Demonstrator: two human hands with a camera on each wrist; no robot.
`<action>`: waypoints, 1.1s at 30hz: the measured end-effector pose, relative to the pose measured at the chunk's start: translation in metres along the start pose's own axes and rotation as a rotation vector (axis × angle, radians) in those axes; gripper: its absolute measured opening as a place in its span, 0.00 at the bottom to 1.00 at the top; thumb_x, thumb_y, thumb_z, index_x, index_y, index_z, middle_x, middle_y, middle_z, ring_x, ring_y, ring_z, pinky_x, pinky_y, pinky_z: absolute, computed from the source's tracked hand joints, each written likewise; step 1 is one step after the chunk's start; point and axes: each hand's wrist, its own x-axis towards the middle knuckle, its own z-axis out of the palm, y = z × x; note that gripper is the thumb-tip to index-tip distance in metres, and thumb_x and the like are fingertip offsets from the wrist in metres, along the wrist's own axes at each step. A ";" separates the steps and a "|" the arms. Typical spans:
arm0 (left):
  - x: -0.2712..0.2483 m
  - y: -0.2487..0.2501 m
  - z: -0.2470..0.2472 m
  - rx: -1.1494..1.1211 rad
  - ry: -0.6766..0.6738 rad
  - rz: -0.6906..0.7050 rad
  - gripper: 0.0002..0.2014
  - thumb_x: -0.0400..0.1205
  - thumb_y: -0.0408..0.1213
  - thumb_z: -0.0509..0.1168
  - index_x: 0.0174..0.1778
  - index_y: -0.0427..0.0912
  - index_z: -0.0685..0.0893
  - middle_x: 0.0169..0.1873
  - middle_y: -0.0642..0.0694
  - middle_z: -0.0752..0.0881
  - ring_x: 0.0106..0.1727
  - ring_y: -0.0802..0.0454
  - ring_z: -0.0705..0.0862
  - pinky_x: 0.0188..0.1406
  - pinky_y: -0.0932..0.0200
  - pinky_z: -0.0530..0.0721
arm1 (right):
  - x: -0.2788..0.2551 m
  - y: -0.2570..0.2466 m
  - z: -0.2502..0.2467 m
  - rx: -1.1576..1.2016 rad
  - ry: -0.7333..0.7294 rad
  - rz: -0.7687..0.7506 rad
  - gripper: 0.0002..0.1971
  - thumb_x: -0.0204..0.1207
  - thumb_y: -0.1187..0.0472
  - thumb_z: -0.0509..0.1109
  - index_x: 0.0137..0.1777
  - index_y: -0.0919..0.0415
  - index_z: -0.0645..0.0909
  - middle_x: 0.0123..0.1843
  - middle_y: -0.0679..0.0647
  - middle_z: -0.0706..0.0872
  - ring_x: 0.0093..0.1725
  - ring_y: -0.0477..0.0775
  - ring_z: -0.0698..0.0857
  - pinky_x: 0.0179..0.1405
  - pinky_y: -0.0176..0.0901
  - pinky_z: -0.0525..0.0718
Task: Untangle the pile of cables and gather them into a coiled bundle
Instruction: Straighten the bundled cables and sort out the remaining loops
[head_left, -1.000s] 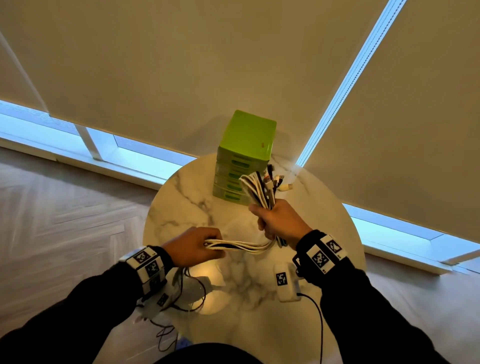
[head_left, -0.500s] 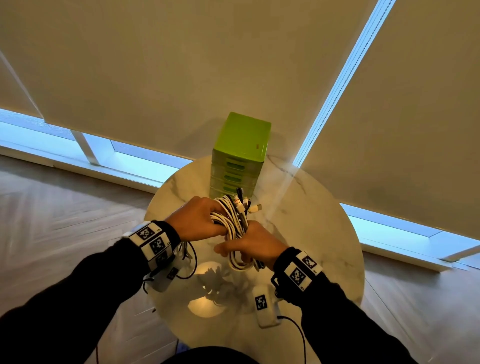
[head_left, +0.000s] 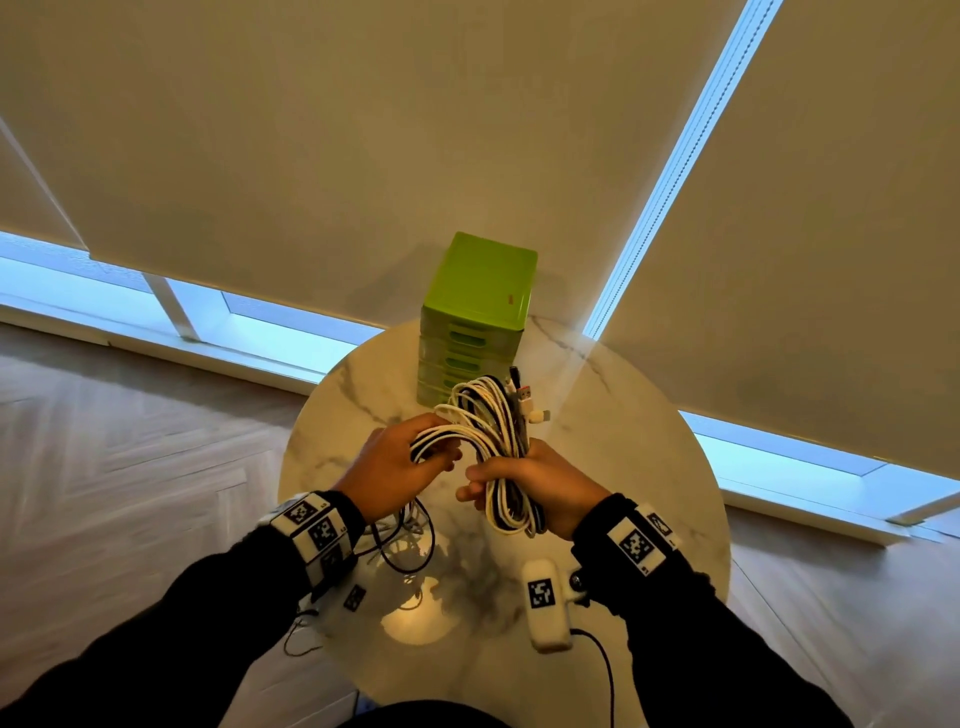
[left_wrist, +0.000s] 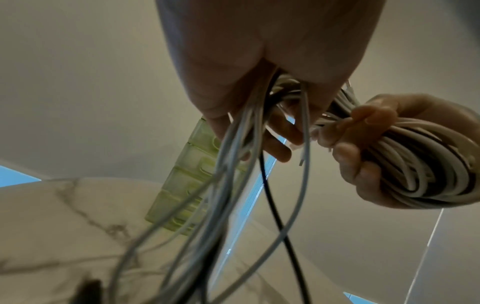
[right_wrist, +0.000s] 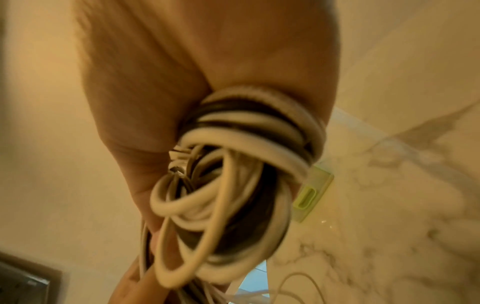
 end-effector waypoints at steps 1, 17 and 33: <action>0.000 0.002 0.000 -0.020 0.038 -0.040 0.09 0.84 0.34 0.71 0.58 0.48 0.88 0.46 0.56 0.93 0.46 0.61 0.91 0.46 0.70 0.84 | -0.001 0.001 0.001 0.064 -0.012 -0.003 0.01 0.76 0.70 0.75 0.45 0.68 0.87 0.39 0.66 0.89 0.51 0.71 0.90 0.52 0.54 0.88; 0.019 0.028 0.011 -0.744 0.321 -0.387 0.14 0.85 0.23 0.56 0.59 0.38 0.83 0.50 0.39 0.89 0.50 0.48 0.88 0.46 0.55 0.86 | -0.006 0.002 0.019 -0.365 0.047 -0.248 0.09 0.70 0.50 0.84 0.44 0.43 0.86 0.37 0.39 0.91 0.40 0.37 0.89 0.42 0.30 0.82; 0.026 0.056 0.023 -0.976 0.245 -0.348 0.17 0.85 0.27 0.54 0.42 0.35 0.89 0.39 0.40 0.89 0.41 0.52 0.88 0.48 0.60 0.86 | 0.015 0.000 0.009 -0.593 0.151 -0.395 0.23 0.61 0.63 0.84 0.56 0.49 0.84 0.49 0.47 0.90 0.50 0.43 0.89 0.53 0.42 0.88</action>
